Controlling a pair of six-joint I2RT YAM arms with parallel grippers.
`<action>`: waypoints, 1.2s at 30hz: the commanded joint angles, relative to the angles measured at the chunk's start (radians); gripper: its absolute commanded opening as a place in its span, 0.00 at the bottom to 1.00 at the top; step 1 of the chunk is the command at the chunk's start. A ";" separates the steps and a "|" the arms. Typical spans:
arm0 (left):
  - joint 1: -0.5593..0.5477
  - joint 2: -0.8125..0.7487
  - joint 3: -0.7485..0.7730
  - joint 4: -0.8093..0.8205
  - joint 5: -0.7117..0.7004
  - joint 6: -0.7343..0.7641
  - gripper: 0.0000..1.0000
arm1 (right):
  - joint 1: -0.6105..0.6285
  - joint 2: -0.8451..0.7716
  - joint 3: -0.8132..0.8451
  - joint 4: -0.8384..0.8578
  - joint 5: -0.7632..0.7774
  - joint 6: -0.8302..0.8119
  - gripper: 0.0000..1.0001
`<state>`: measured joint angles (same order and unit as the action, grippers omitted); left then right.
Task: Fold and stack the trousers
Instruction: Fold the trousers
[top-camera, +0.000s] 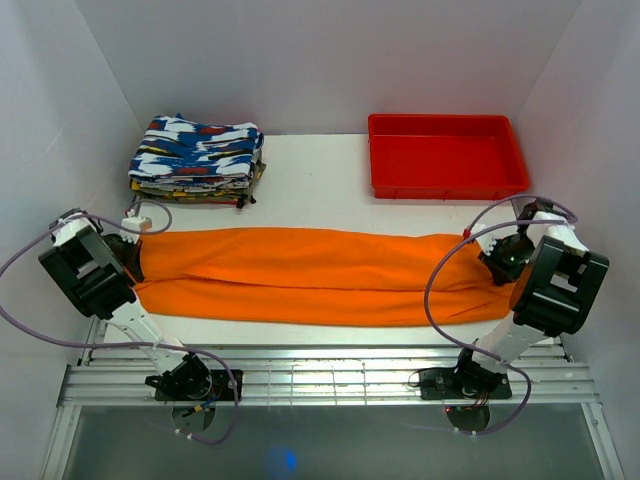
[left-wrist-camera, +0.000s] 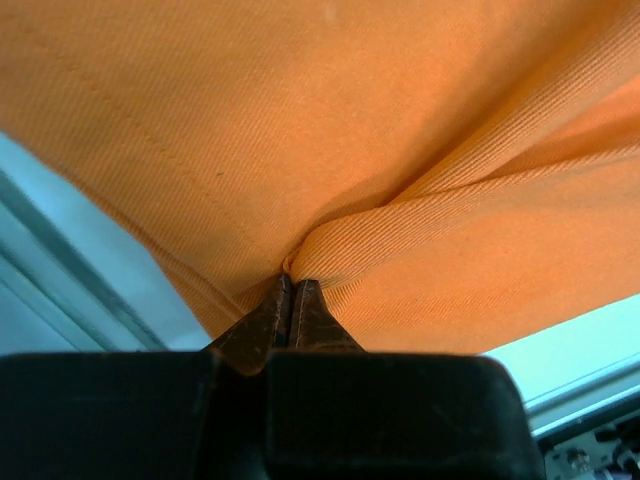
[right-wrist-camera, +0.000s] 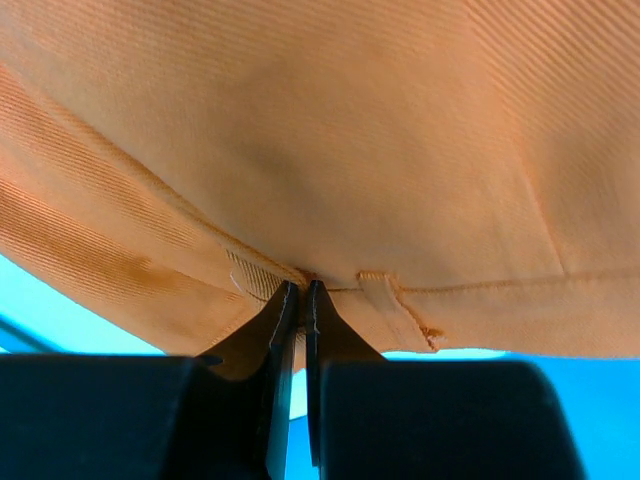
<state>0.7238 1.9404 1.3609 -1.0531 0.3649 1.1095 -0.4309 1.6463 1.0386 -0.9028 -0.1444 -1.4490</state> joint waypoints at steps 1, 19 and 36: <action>-0.015 0.029 0.118 0.124 -0.006 -0.102 0.00 | 0.023 0.055 0.184 0.038 0.013 0.090 0.08; -0.024 0.255 0.951 0.060 0.098 -0.324 0.00 | 0.011 0.214 0.811 -0.123 -0.063 0.131 0.08; -0.006 0.127 0.863 0.452 0.054 -0.485 0.00 | -0.075 0.176 0.896 -0.076 -0.168 0.180 0.08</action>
<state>0.6147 2.1757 2.1998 -0.9104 0.6395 0.6174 -0.3805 1.8679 1.8702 -1.1122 -0.4995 -1.2572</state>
